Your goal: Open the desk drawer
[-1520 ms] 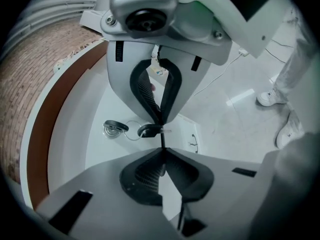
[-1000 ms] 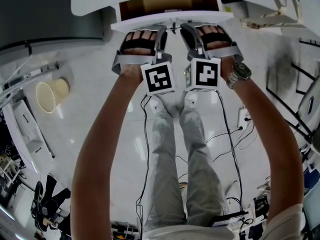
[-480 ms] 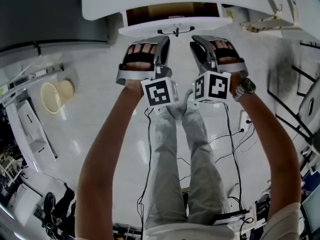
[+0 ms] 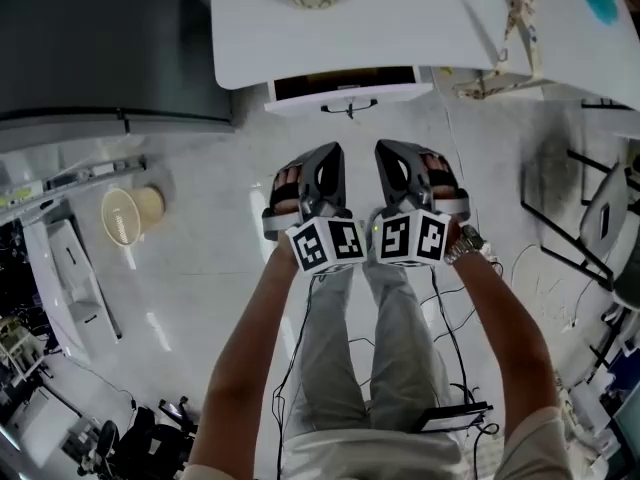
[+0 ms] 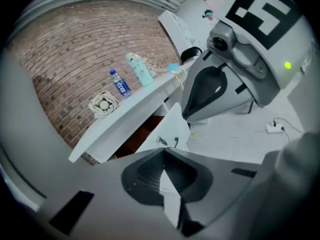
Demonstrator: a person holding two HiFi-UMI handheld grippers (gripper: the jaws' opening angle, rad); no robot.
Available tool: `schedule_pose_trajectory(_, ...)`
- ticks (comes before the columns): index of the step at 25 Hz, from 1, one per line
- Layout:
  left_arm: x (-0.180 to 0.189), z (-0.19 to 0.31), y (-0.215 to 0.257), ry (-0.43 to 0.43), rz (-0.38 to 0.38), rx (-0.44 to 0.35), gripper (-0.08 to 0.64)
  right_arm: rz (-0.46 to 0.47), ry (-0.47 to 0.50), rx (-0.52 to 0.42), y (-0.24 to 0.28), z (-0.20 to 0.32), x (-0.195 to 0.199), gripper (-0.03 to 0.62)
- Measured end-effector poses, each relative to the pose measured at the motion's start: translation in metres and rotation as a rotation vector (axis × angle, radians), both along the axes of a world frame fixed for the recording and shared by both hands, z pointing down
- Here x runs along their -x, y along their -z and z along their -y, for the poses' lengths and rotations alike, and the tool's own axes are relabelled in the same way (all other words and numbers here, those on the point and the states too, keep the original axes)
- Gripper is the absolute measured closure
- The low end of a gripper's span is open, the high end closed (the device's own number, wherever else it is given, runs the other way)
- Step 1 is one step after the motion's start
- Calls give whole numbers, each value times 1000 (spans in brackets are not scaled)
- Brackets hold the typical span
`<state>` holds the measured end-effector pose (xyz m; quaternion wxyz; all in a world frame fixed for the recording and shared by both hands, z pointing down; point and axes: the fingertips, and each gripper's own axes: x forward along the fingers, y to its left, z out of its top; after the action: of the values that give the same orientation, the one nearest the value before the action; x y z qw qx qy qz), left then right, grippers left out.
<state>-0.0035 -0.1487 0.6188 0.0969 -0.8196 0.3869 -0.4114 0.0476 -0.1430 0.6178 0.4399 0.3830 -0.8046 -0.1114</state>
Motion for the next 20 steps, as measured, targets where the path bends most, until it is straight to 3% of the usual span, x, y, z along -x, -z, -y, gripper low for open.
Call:
schedule_pose_trajectory(5, 22, -8, 66, 84, -140, -22, 552, 110, -32, -60, 69, -5, 12, 566)
schedule_pose_trajectory(15, 58, -10, 227, 231, -332, -101, 552, 288, -135, -108, 210, -9, -20, 566)
schedule_pose_trajectory(20, 74, -20, 310, 334, -470, -140, 552, 415, -177, -138, 297, -11, -25, 566)
